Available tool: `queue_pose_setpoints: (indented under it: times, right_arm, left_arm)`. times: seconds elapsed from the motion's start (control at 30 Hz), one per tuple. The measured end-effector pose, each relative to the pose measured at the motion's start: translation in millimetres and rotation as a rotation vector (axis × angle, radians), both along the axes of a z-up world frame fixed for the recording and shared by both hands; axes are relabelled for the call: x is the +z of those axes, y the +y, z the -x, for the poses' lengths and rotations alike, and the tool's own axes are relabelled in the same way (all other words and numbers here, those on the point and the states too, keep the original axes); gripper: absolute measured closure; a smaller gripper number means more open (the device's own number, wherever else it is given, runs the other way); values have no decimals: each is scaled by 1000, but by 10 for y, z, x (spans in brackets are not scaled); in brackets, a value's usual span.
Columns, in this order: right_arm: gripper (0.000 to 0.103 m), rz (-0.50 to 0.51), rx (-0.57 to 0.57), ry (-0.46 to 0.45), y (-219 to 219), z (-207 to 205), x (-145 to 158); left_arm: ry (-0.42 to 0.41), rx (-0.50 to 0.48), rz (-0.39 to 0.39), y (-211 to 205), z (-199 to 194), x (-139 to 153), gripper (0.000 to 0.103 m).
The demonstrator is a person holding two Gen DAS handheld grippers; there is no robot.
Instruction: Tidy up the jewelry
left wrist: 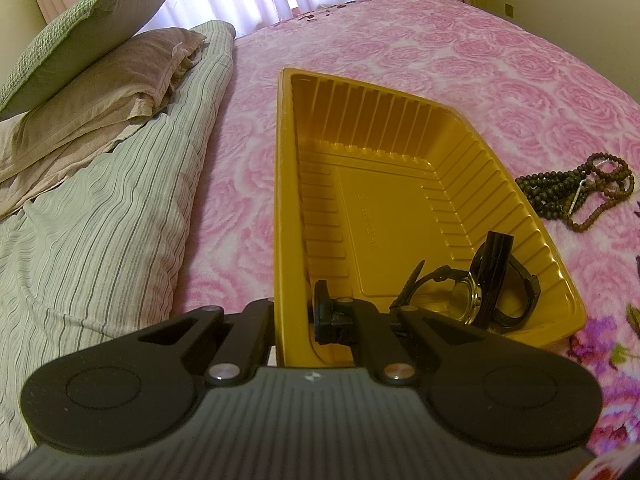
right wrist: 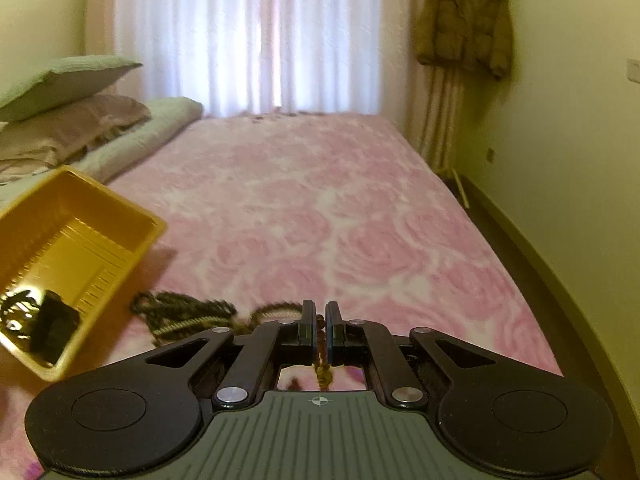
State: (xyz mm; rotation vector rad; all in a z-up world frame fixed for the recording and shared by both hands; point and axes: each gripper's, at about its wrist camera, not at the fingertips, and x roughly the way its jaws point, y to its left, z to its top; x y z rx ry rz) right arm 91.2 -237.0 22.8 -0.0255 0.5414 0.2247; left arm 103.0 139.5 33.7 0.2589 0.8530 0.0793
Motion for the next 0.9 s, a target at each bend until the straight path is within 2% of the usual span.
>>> queue_pose_setpoints:
  times: [0.4, 0.7, 0.9]
  right_arm:
    - [99, -28, 270, -52, 692, -126, 277]
    - [99, -102, 503, -44, 1361, -227, 444]
    - [99, -97, 595, -27, 1742, -291, 419]
  left_arm:
    - [0, 1, 0, -6, 3, -2, 100]
    - [-2, 0, 1, -5, 3, -2, 100]
    - [-4, -1, 2, -16, 3, -7, 100]
